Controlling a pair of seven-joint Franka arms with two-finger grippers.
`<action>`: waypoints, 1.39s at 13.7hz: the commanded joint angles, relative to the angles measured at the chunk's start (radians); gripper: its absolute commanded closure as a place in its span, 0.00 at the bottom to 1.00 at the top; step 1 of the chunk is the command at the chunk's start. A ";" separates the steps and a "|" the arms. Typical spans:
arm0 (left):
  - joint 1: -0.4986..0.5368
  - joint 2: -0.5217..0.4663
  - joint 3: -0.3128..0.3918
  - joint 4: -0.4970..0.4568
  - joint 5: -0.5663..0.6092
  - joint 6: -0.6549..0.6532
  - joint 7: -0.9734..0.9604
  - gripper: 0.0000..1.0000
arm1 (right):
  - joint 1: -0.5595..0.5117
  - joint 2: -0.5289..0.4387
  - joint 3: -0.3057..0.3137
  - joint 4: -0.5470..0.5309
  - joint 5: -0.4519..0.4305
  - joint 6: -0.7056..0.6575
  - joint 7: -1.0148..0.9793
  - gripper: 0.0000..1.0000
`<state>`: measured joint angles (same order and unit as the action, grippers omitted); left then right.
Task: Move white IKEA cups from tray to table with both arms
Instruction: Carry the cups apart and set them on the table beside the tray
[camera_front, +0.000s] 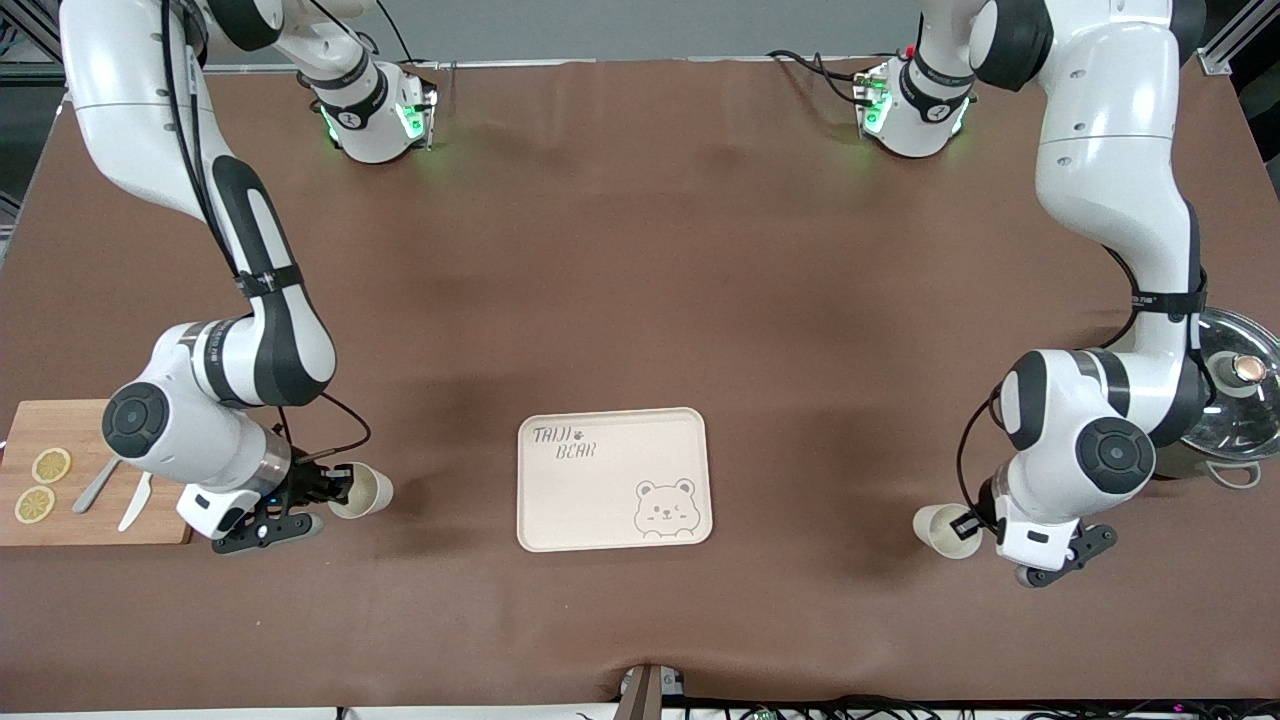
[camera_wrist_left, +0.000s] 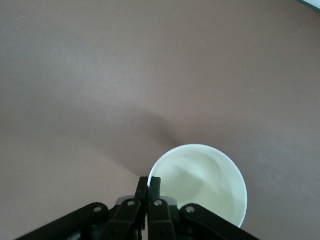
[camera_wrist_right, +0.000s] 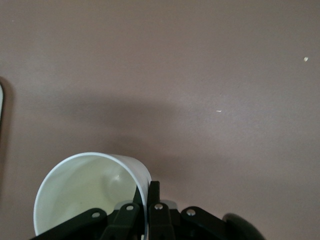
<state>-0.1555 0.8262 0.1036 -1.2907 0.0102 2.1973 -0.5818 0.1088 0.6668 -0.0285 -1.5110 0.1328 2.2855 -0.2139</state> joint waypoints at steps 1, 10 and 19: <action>0.022 0.005 -0.001 -0.002 0.042 0.036 0.011 1.00 | -0.011 -0.009 0.016 -0.055 -0.001 0.086 -0.019 1.00; 0.033 0.010 -0.001 -0.013 0.043 0.052 0.013 0.70 | -0.008 0.057 0.016 -0.069 -0.002 0.213 -0.019 1.00; 0.044 -0.025 -0.002 -0.007 0.042 0.050 0.079 0.07 | -0.014 0.071 0.016 -0.066 -0.002 0.232 -0.019 0.00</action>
<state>-0.1201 0.8330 0.1062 -1.2836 0.0331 2.2460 -0.5353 0.1090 0.7437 -0.0232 -1.5721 0.1328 2.5082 -0.2235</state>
